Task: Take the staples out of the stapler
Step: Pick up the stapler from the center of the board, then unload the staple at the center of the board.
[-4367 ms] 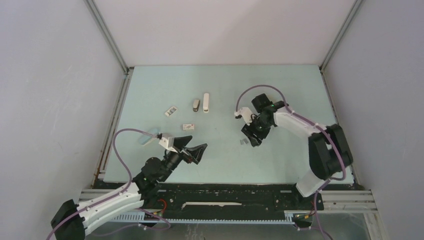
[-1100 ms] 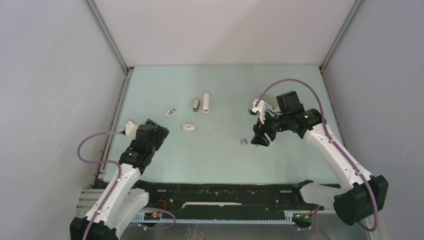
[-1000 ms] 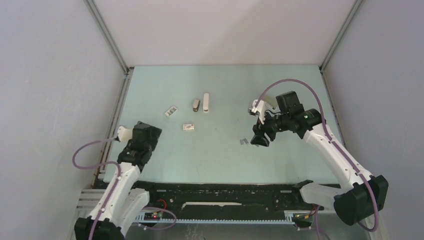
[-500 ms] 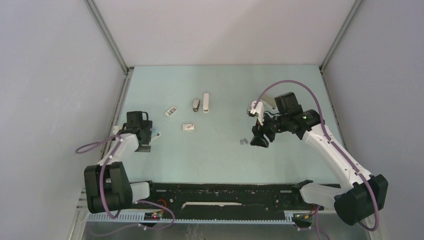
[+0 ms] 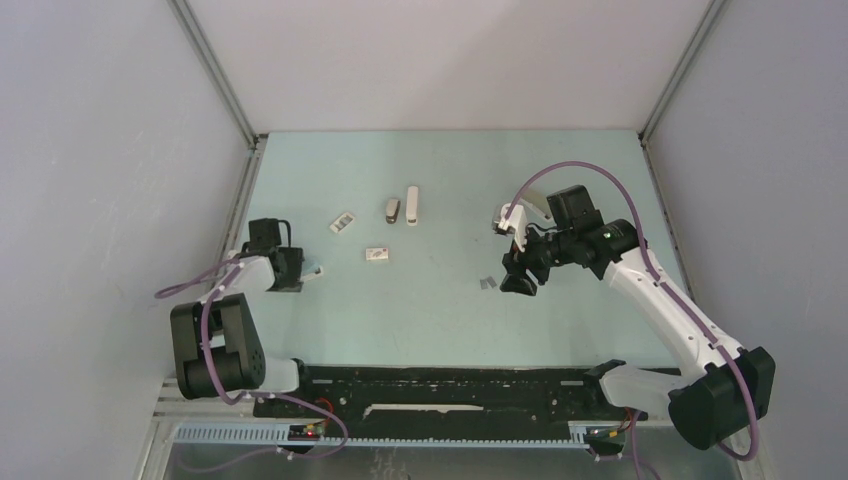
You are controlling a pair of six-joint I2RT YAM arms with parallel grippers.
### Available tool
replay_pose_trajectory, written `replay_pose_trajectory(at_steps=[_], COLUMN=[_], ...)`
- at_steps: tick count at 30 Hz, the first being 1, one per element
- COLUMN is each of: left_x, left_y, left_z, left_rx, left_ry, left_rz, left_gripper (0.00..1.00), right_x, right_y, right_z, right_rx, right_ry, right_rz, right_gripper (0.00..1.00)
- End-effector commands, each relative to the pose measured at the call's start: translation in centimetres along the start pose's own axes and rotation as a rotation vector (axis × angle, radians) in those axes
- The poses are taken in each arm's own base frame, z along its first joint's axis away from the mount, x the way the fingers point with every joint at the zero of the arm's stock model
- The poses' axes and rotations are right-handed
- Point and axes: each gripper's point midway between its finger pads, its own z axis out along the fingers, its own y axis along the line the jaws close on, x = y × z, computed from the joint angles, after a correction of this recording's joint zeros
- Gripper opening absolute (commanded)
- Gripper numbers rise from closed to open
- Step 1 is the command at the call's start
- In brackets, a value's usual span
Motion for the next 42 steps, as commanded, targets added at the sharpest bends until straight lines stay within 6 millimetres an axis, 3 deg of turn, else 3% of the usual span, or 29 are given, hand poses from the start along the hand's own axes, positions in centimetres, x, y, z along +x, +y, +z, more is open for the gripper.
replay_pose_trajectory(at_steps=[1, 7, 11, 19, 26, 34, 42], left_x=[-0.6, -0.5, 0.6, 4.8, 10.7, 16.6, 19.8], left_y=[-1.2, -1.3, -1.5, -1.8, -1.3, -1.4, -1.6], left_z=[-0.4, -1.7, -3.3, -8.4, -12.7, -18.4, -22.2], left_rx=[0.076, 0.133, 0.218, 0.494, 0.746, 1.054, 1.298], left_ry=[-0.024, -0.020, 0.035, 0.136, 0.283, 0.421, 0.454], left_rz=[0.023, 0.086, 0.156, 0.351, 0.492, 0.620, 0.702], left_gripper=[0.48, 0.20, 0.01, 0.00, 0.00, 0.00, 0.00], right_x=[-0.4, -0.4, -0.5, -0.9, -1.3, -1.8, -1.6], right_y=[-0.2, -0.2, -0.1, 1.1, 2.5, 1.7, 0.0], right_z=[0.1, 0.1, 0.1, 0.5, 1.4, 1.2, 1.3], right_rx=[0.007, 0.006, 0.004, -0.075, -0.205, -0.281, -0.255], right_ry=[-0.015, -0.015, -0.019, -0.047, -0.084, -0.204, -0.274], right_rz=[-0.022, -0.022, -0.023, -0.002, 0.074, 0.221, 0.289], right_gripper=[0.65, 0.65, 0.65, 0.65, 0.65, 0.64, 0.64])
